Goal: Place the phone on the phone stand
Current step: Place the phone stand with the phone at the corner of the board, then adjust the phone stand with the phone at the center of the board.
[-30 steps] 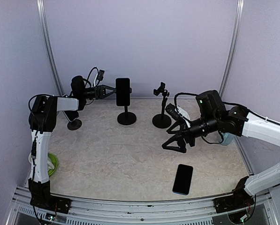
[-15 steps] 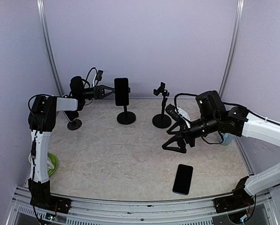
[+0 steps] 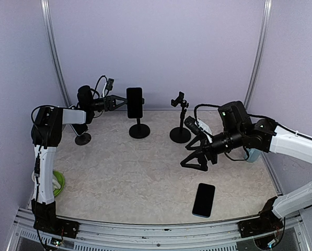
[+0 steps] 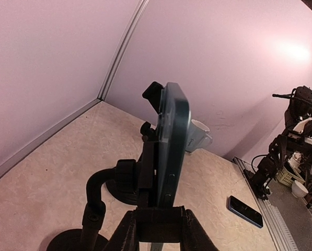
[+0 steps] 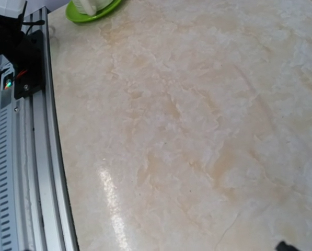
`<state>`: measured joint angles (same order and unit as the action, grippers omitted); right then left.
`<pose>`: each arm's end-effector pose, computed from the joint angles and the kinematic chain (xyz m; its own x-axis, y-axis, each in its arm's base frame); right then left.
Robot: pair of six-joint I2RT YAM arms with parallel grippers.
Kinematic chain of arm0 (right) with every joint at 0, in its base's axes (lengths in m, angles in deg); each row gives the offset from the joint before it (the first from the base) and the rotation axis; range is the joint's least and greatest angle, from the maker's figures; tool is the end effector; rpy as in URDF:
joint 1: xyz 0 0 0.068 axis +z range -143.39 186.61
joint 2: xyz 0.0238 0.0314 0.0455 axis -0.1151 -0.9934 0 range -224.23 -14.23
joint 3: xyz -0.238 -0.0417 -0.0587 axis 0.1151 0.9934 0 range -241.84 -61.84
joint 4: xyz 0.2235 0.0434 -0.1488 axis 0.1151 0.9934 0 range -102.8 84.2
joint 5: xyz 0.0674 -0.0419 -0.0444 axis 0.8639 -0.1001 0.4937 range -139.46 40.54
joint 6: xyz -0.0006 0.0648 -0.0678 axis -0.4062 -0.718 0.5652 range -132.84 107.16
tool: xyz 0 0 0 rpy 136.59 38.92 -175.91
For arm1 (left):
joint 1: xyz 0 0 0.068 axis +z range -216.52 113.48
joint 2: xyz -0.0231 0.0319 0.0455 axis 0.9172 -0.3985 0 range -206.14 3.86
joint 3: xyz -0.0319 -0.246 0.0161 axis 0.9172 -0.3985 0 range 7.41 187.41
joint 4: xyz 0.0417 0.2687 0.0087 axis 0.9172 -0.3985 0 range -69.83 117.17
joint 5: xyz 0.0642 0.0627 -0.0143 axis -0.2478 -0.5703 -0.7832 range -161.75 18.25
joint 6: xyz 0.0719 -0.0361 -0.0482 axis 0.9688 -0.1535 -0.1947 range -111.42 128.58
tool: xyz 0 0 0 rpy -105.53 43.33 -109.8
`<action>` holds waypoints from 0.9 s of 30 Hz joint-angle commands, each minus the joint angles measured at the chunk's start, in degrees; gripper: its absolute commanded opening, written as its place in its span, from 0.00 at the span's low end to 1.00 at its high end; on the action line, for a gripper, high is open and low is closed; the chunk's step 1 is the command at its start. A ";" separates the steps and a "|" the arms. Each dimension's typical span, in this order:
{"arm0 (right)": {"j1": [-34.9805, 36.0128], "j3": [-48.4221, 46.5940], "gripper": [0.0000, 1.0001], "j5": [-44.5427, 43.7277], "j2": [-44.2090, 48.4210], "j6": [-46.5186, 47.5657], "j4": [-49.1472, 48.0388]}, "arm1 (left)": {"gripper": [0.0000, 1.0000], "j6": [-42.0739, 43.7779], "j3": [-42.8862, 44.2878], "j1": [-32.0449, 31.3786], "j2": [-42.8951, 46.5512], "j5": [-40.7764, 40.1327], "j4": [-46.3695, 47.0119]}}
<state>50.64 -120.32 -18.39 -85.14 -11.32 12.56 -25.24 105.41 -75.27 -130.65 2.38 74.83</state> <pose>0.2002 0.2544 0.2530 -0.4169 -0.4346 -0.7983 -0.8999 0.3209 0.2952 0.5060 -0.1602 0.1982 -0.3838 -0.0949 -0.9185 0.9157 0.0888 -0.3918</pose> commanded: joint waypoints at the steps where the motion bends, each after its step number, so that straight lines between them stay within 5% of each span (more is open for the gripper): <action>1: -0.53 -0.49 1.00 0.83 0.47 -0.46 -0.58 | 0.33 0.93 -0.22 0.41 3.22 -2.08 3.62; 9: -0.57 -0.81 1.00 0.92 0.69 -0.41 -0.23 | 0.49 1.17 -2.12 0.69 4.97 -3.88 3.96; 27: -0.50 0.97 1.00 0.92 2.27 -0.99 -0.70 | 0.47 1.30 -10.17 -0.67 8.45 -6.27 6.05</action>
<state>50.64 -120.23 -18.18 -84.92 -11.56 12.58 -24.50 97.04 -75.36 -124.71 -3.46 79.86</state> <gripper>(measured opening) 0.998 0.484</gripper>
